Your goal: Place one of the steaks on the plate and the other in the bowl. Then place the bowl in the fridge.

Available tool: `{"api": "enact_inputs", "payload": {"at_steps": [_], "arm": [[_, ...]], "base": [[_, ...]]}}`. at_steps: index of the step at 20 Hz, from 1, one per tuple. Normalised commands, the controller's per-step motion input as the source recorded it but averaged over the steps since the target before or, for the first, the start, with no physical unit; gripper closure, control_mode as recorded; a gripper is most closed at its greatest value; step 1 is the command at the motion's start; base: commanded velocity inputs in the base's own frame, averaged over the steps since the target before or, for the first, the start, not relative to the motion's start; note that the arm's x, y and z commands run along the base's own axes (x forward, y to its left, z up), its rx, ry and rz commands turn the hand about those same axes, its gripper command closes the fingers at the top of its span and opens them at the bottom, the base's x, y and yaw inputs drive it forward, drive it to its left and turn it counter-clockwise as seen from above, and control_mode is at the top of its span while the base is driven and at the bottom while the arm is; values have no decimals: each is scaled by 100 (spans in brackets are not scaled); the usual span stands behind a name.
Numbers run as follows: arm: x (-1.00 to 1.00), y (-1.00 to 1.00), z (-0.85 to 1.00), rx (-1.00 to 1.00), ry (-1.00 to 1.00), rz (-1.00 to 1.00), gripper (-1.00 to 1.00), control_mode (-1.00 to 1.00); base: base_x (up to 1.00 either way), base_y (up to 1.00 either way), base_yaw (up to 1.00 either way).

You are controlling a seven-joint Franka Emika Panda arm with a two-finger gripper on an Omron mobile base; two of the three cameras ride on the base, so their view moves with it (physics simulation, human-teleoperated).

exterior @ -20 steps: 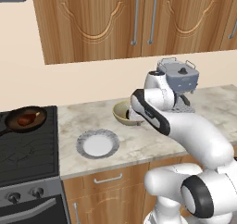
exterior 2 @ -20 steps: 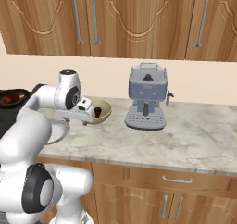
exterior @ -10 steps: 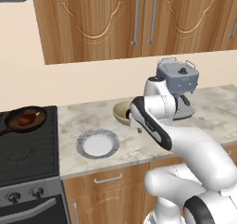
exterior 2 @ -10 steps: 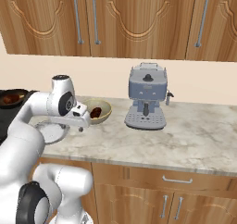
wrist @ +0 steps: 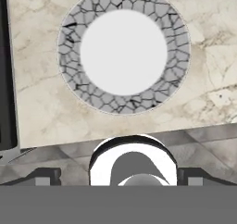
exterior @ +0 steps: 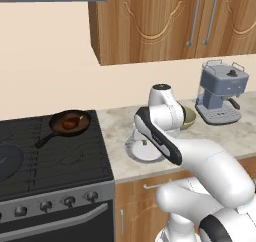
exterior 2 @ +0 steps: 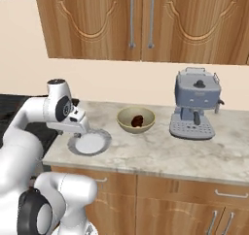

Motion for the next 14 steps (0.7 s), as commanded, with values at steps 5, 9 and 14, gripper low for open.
{"api": "enact_inputs", "payload": {"at_steps": [5, 9, 14], "arm": [[0, 0, 0, 0, 0, 0, -100, 100], [0, 0, 0, 0, 0, 0, -100, 100], [7, 21, 0, 0, 0, 0, -100, -100]], "base": [[42, 18, 10], [62, 23, 0], [29, 23, 0]]}}
